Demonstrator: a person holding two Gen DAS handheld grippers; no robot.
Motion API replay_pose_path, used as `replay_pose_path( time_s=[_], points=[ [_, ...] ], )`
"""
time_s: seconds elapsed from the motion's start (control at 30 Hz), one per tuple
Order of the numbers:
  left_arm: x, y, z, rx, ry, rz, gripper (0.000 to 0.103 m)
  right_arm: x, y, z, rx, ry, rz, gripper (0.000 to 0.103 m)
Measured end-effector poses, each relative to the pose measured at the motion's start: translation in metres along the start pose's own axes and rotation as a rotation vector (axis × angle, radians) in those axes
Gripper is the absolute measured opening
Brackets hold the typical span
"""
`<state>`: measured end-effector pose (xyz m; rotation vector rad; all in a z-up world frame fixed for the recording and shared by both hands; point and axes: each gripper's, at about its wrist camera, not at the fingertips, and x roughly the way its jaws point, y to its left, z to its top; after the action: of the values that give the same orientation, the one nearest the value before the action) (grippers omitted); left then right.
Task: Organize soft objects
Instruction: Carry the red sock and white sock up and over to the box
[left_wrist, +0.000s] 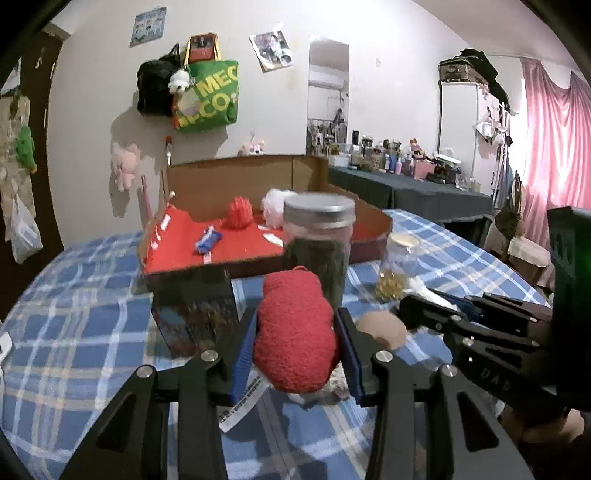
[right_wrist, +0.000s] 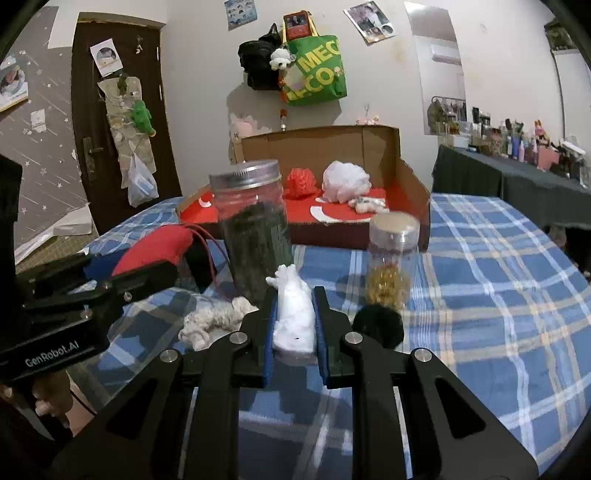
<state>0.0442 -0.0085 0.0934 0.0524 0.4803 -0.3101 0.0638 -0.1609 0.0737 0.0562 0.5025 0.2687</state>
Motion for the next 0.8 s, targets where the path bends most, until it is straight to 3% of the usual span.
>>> replay_pose_path(
  time_s=[0.17,0.27,0.5,0.8],
  points=[
    [-0.01,0.005,0.02,-0.007,-0.06,-0.003,0.044,-0.003,0.0,0.01,-0.004,-0.024,0.002,0.017],
    [-0.011,0.004,0.019,-0.003,-0.057,-0.025,0.044,-0.003,0.0,0.008,0.002,-0.022,0.011,0.017],
    [0.014,-0.006,-0.008,-0.013,0.066,-0.073,0.044,0.009,0.008,-0.005,-0.017,0.047,0.025,0.017],
    [0.021,-0.003,-0.016,-0.03,0.099,-0.071,0.044,0.015,0.009,-0.011,-0.012,0.084,0.036,0.017]
  ],
)
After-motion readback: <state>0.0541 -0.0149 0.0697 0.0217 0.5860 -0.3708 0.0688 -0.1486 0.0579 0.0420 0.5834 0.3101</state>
